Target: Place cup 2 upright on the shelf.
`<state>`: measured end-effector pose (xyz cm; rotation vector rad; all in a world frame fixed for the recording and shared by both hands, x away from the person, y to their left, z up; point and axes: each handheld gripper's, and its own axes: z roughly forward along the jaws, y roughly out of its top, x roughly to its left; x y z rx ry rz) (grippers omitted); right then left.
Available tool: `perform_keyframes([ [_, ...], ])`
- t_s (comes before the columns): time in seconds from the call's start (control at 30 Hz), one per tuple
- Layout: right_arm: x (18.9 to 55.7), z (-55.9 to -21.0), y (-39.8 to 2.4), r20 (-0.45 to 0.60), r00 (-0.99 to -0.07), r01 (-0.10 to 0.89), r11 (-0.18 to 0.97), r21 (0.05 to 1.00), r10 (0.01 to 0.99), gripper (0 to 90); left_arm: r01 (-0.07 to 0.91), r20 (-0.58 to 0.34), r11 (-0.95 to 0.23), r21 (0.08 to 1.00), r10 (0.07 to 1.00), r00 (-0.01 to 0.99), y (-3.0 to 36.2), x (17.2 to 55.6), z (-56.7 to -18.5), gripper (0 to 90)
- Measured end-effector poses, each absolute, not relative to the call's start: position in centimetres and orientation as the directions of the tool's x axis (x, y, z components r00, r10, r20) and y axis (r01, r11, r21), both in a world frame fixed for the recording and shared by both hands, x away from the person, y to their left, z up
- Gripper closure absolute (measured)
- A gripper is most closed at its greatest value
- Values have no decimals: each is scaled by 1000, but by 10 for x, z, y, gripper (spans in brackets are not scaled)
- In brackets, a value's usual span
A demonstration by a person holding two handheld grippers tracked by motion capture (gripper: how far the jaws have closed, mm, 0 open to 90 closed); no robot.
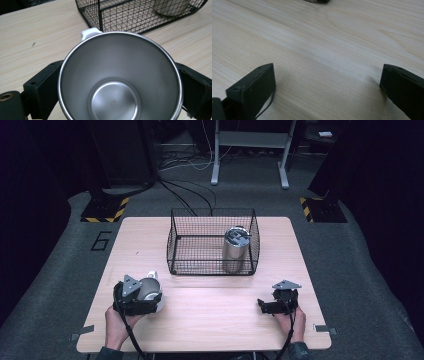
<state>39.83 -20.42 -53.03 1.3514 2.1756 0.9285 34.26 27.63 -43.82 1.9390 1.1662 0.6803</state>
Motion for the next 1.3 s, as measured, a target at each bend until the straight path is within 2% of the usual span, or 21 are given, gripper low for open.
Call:
perform_keyframes([
  [1.3, 398, -530, -204, 2, -442, 621, 305, 722, 897, 0, 405, 71, -368, 837, 807, 586, 231, 370, -385, 62],
])
